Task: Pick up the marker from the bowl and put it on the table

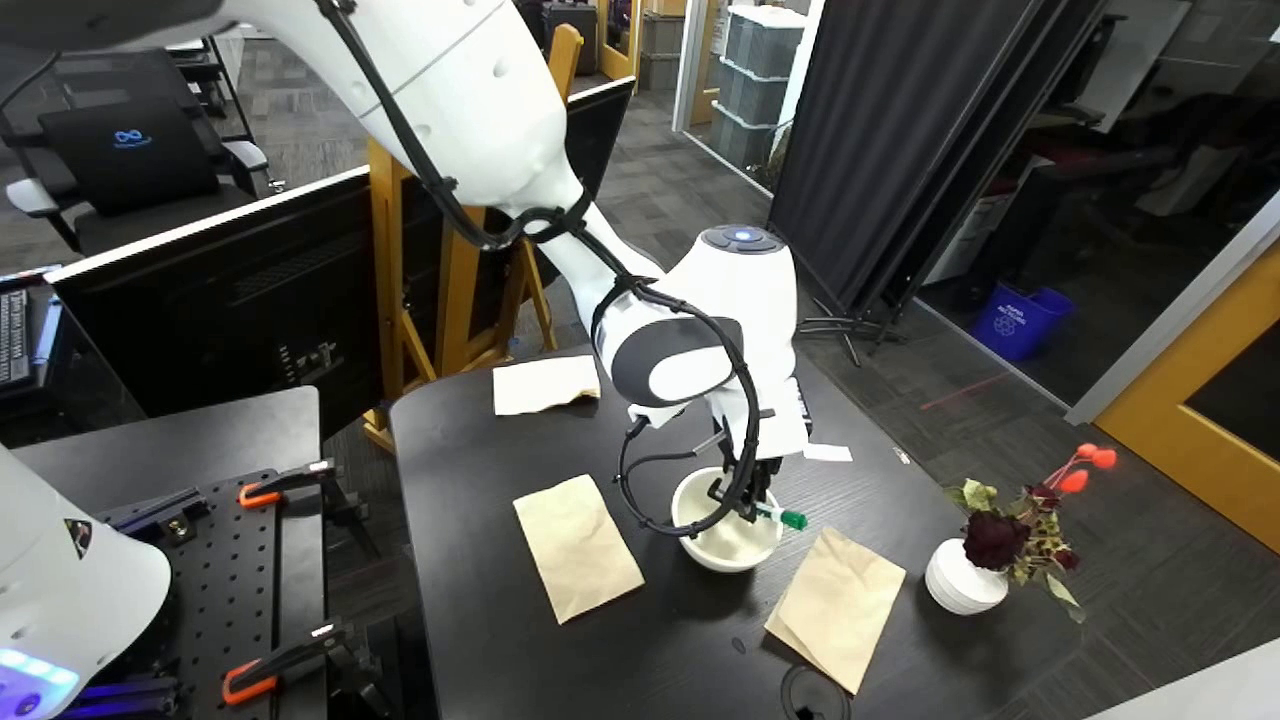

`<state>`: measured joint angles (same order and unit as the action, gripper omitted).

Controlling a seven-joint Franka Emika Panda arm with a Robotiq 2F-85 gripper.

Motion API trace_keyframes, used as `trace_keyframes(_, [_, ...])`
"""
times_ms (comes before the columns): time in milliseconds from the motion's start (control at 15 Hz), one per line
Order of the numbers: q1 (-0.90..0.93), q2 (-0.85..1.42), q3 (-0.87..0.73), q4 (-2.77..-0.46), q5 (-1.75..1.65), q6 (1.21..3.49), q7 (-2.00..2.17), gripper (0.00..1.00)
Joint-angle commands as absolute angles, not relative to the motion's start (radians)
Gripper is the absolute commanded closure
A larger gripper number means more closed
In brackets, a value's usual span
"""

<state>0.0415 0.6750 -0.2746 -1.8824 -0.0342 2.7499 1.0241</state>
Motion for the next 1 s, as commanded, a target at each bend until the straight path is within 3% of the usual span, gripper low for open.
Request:
trace_keyframes(0, [0.072,0.561,-0.305,-1.960,-0.028,2.757,1.010,0.95])
trace_keyframes(600, [-0.037,0.325,-0.065,-2.098,0.108,2.716,0.557,0.95])
trace_keyframes(933, [-0.065,0.290,0.032,-2.133,0.272,2.582,0.244,0.95])
